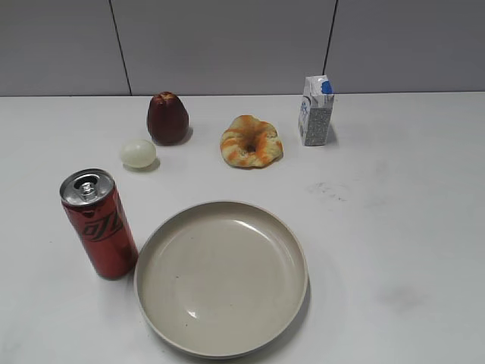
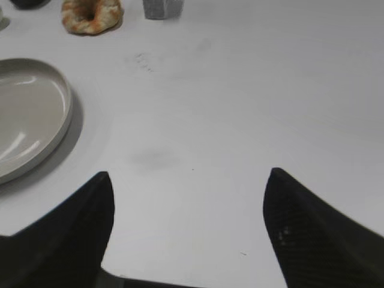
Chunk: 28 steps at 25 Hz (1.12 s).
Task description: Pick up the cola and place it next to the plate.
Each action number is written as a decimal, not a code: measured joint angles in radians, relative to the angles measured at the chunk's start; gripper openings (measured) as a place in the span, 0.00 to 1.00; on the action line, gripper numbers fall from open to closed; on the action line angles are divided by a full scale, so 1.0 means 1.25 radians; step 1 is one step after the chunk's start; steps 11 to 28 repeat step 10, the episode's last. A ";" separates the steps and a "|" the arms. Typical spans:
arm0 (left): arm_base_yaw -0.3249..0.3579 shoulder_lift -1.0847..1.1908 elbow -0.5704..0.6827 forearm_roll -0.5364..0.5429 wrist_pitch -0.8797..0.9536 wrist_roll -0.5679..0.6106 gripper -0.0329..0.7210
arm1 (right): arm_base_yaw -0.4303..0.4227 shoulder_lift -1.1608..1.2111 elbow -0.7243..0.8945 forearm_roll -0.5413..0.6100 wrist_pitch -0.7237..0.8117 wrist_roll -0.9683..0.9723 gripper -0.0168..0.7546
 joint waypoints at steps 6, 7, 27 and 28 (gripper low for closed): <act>0.000 0.000 0.000 0.000 0.000 0.000 0.36 | -0.079 -0.022 0.000 0.000 0.000 -0.001 0.78; 0.000 0.000 0.000 0.000 0.000 0.000 0.36 | -0.080 -0.022 0.000 0.000 0.000 -0.001 0.78; 0.000 0.000 0.000 -0.001 0.000 0.000 0.36 | -0.081 -0.022 0.000 0.000 0.000 -0.001 0.78; 0.000 0.000 0.000 -0.001 0.000 0.000 0.36 | -0.081 -0.022 0.000 0.000 0.000 -0.001 0.78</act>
